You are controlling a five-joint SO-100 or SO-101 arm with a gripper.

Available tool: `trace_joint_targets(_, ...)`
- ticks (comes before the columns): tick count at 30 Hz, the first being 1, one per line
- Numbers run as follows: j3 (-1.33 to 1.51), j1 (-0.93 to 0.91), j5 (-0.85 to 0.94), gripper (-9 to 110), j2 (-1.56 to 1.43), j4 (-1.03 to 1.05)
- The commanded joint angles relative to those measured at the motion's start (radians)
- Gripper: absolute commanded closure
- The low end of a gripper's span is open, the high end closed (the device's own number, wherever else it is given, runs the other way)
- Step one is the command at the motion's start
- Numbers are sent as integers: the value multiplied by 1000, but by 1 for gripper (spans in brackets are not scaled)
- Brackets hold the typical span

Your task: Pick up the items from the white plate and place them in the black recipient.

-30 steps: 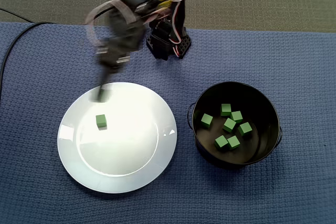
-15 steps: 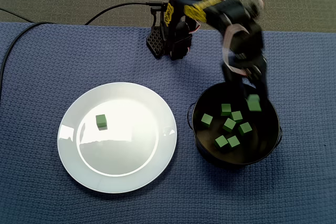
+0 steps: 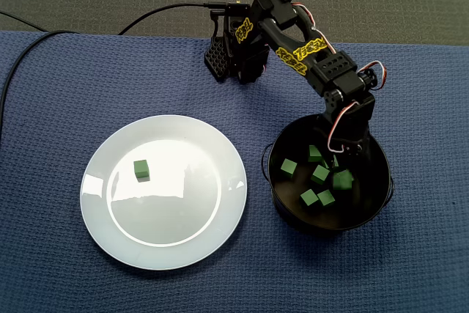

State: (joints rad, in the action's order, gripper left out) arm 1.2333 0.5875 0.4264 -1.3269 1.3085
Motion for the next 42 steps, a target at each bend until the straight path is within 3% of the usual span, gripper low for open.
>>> trace_joint_targets(1,-169,-72,-25,66,-118,132)
trace_joint_targets(7,-552,-318,-11,64,-287,348)
trace_joint_targets(11,-661,-673,-150,65,-387,377)
trace_joint_targets(14,-563,-1002,-250,63,-439,357)
trace_joint_targets(18,-198,-1292,-181,63,-488,144)
trace_joint_targets(22,8,-1321,34,66,-419,71)
trace_joint_targets(30,43,-1404,422,66,-133,83)
trace_joint_targets(42,11,-1405,514,66,178,-71)
